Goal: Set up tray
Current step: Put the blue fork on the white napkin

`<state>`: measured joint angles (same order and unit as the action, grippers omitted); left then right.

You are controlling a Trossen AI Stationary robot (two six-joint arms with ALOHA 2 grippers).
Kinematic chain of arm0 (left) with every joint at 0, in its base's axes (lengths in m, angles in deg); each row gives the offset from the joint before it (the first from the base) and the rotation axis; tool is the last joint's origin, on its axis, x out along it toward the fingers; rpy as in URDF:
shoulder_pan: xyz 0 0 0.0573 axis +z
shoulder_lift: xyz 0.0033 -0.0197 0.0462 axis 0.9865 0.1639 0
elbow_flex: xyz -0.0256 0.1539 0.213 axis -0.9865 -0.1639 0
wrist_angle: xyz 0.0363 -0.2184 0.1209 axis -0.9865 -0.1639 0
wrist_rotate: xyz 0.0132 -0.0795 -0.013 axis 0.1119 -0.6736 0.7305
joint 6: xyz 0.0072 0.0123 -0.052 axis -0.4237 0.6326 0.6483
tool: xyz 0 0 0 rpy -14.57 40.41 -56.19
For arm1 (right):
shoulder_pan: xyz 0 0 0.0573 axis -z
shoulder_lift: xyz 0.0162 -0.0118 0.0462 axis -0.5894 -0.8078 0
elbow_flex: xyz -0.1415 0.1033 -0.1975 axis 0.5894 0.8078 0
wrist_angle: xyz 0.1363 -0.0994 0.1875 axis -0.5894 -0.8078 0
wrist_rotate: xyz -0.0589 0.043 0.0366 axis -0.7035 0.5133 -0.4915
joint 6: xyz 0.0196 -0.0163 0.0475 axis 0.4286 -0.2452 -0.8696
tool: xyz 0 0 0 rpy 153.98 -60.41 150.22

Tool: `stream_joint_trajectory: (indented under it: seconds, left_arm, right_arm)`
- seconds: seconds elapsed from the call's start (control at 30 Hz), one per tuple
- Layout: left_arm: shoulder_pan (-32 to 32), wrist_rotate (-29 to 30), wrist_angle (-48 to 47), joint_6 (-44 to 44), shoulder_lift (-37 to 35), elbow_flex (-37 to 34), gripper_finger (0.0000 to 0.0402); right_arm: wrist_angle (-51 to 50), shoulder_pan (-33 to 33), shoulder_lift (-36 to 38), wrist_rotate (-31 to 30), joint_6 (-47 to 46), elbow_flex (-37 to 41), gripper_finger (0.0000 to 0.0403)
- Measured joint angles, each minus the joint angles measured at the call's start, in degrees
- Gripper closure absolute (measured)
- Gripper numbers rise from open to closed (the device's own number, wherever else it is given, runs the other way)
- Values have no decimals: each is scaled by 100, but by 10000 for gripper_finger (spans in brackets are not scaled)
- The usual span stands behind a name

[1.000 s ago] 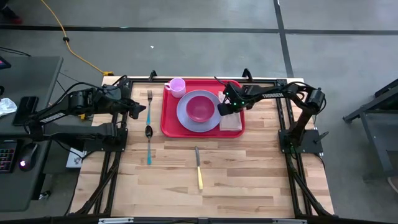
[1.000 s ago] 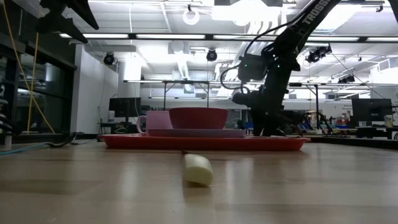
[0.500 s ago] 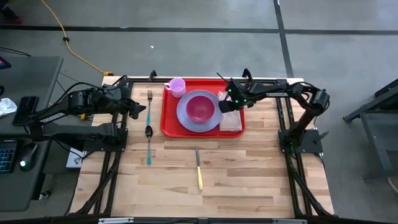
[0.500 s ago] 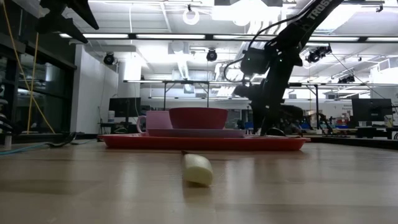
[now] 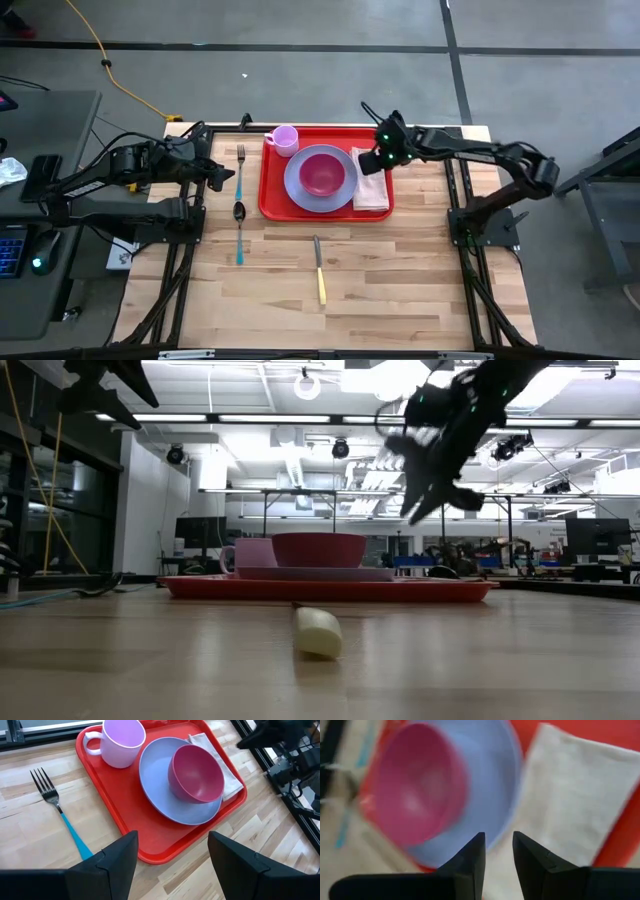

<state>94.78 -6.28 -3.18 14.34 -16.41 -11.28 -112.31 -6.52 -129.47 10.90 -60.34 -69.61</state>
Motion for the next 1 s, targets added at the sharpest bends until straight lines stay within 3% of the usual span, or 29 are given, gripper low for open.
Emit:
stream_joint_trajectory:
  seconds: [0.23, 0.6, 0.83, 1.0]
  left_arm:
    - [0, 0, -78, 0, -2, -1, 131]
    - [0, -465, -230, 20, 0, -1, 131]
    - [0, -815, -226, 26, 58, -1, 131]
    - [0, -743, -192, 171, 274, -1, 131]
  right_arm:
    - [17, -1067, 640, -119, -19, 0, 325]
    - [687, -2666, 755, -568, 391, 0, 325]
    - [1117, -3022, 755, -652, 1139, 0, 325]
    - [1459, -3057, 755, -567, 1508, 0, 325]
